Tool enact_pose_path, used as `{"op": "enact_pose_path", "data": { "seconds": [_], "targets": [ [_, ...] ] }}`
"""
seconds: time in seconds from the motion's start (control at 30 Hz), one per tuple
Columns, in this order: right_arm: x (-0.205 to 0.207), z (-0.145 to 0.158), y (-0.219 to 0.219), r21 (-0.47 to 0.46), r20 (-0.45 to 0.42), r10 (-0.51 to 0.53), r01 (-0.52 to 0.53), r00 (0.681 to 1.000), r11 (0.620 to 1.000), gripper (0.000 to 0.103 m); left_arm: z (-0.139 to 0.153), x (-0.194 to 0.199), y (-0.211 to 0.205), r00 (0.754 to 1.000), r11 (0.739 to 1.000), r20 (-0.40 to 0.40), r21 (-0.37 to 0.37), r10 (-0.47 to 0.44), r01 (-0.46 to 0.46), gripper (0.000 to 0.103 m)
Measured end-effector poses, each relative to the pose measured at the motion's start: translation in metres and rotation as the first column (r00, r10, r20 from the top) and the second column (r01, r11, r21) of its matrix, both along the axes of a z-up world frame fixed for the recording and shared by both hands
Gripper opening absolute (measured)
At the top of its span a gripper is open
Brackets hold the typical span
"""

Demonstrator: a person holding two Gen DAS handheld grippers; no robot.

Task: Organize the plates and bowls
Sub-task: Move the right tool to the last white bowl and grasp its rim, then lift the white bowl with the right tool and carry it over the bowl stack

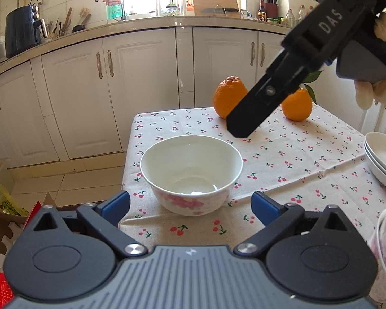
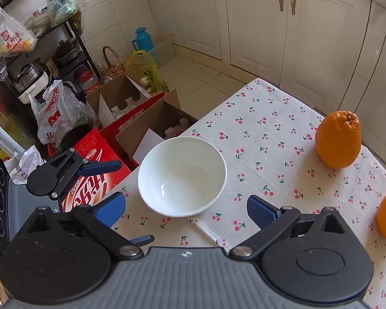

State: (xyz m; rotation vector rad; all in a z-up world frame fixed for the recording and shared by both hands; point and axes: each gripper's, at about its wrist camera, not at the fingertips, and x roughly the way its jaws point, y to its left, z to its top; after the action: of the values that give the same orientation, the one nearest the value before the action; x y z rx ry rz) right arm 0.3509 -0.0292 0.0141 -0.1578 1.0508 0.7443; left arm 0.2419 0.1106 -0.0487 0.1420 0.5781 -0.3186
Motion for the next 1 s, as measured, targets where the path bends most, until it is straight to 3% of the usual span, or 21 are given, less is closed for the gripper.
{"op": "enact_pose_path", "data": {
  "seconds": [0.33, 1.0],
  "targets": [
    [0.048, -0.037, 0.015, 0.047, -0.127, -0.017, 0.023, 0.992, 0.999, 0.086, -0.015, 0.025, -0.003, 0.999, 1.0, -0.034, 0.004, -0.003, 0.003, 0.098],
    [0.054, -0.052, 0.024, 0.048, -0.155, 0.005, 0.003, 0.988, 0.999, 0.069, -0.015, 0.032, -0.009, 0.999, 0.999, -0.02, -0.003, -0.033, 0.033, 0.09]
  ]
}}
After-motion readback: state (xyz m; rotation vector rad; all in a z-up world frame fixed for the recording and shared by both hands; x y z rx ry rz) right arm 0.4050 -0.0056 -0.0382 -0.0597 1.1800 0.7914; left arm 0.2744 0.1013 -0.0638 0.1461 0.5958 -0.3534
